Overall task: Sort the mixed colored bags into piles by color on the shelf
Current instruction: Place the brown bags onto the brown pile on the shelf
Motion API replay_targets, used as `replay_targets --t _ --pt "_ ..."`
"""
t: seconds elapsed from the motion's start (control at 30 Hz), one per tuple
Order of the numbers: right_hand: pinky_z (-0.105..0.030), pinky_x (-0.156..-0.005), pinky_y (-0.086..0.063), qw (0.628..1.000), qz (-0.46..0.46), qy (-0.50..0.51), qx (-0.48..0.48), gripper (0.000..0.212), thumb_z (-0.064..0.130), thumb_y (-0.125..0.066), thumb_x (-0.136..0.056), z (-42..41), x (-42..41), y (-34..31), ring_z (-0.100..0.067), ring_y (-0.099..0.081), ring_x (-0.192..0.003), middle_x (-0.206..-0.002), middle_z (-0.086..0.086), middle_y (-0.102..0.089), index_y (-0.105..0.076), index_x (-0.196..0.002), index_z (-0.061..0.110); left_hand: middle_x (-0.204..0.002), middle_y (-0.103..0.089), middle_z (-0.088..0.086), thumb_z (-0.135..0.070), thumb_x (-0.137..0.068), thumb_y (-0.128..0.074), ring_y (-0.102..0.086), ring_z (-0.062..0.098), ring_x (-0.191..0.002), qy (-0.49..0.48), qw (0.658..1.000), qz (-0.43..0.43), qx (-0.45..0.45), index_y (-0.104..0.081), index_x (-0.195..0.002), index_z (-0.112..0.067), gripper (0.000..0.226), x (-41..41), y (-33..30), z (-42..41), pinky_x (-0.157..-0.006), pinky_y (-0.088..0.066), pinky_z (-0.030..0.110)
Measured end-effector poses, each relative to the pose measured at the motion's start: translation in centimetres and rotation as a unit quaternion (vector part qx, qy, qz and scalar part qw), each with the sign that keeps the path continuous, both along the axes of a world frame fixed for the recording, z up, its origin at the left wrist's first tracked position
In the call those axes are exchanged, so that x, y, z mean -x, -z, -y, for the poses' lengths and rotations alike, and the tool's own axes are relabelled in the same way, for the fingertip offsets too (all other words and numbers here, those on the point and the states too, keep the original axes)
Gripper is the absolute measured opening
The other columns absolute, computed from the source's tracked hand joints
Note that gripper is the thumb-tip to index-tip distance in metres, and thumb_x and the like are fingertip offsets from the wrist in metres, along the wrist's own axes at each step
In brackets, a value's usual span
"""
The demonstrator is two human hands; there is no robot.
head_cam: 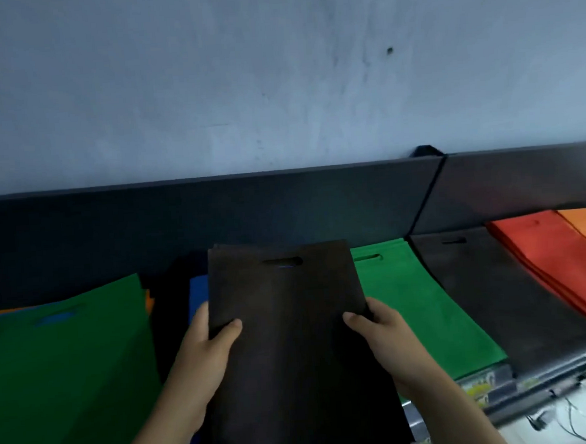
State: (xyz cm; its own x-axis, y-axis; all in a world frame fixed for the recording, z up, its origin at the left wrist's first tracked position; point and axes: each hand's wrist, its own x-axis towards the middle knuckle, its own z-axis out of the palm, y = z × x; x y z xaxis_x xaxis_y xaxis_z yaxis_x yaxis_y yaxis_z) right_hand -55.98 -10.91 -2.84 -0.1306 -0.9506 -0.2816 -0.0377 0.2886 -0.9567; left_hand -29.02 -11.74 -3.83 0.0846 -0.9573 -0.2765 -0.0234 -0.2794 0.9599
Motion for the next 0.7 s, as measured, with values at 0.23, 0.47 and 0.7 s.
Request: replay_targets --t 0.23,0.47,0.7 --pt "-0.034 -0.086 -0.061 0.994 -0.095 -0.017 0.046 0.018 0.013 -0.066 -0.102 4.0 16.0 0.4 -0.012 -0.078 -0.098 -0.108 0.004 -0.081 -0.071 -0.115 0.024 -0.118 -0.065 -0.003 -0.026 -0.101 -0.061 -0.067 0.021 -0.102 -0.053 0.998 0.001 -0.016 -0.049 -0.132 -0.035 0.034 16.5 -0.1 2.3 -0.082 -0.057 0.041" --pt "-0.031 -0.077 -0.057 0.972 -0.233 0.011 0.040 0.033 -0.004 -0.058 -0.093 7.2 35.2 -0.5 -0.009 -0.078 -0.086 -0.092 0.010 -0.083 -0.078 -0.105 0.020 -0.112 -0.069 -0.013 -0.024 -0.101 -0.058 -0.068 0.009 -0.098 0.028 0.998 0.014 -0.053 -0.060 -0.128 -0.032 0.028 34.3 -0.3 5.3 -0.084 -0.055 0.030" --pt "-0.039 -0.088 -0.054 0.927 -0.372 0.034 0.012 0.038 0.001 -0.064 -0.088 10.1 45.2 2.1 -0.038 -0.072 -0.108 -0.111 -0.017 -0.078 -0.073 -0.124 0.010 -0.165 -0.031 0.004 -0.036 -0.099 -0.059 -0.039 0.021 -0.145 0.103 0.989 0.070 -0.077 -0.016 -0.164 -0.023 0.078 44.6 -0.3 7.4 -0.117 -0.034 0.037"
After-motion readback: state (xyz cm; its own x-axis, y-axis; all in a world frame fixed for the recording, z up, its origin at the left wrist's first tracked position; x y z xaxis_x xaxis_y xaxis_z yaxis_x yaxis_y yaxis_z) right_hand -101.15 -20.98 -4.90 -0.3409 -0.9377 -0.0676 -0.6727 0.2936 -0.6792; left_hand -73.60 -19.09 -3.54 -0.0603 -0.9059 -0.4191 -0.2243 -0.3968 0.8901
